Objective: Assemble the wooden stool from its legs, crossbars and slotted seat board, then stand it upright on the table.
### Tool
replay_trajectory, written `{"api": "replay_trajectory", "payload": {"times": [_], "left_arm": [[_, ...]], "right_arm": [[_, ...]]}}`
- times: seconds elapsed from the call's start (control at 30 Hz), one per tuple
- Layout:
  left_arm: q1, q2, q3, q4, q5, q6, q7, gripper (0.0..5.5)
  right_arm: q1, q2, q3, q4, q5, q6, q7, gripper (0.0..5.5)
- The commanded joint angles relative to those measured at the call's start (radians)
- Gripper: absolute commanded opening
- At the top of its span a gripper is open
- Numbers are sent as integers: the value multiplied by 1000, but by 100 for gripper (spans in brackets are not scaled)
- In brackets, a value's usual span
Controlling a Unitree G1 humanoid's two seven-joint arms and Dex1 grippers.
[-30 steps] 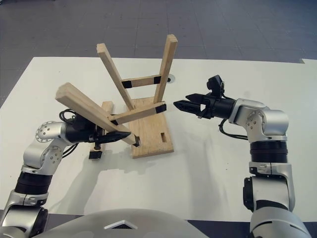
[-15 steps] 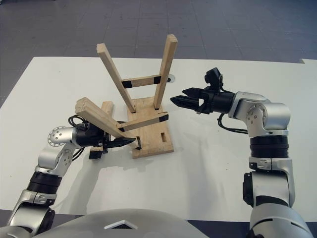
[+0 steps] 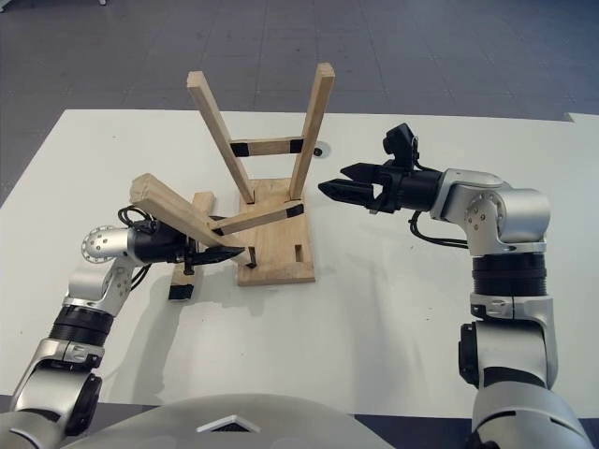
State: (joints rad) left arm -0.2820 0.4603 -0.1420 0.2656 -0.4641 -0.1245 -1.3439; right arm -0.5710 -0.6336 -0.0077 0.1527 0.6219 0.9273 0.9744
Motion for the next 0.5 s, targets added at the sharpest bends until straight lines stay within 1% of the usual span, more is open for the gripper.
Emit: {"api": "replay_trajectory", "payload": {"times": [0.03,0.17,0.3,0.43,0.5], "left_arm": [[-74,13,23,40,21,34,5,212],[-94,13,35,63,30,32,-11,212],[-69,19,25,87,51,19,-38,212],[18,31,-5,49,65,14,-70,212],[75,22,-32,-12,63,18,-68,212]], "right_arm": [[-8,-2,7,-15,-10,11,0,485],[-8,1,6,-16,-9,11,-3,485],[-8,2,1,-26,-2,17,-7,485],[-15,6,-5,-29,6,31,-9,485],[-17,6,-10,-24,9,37,-11,485]]}}
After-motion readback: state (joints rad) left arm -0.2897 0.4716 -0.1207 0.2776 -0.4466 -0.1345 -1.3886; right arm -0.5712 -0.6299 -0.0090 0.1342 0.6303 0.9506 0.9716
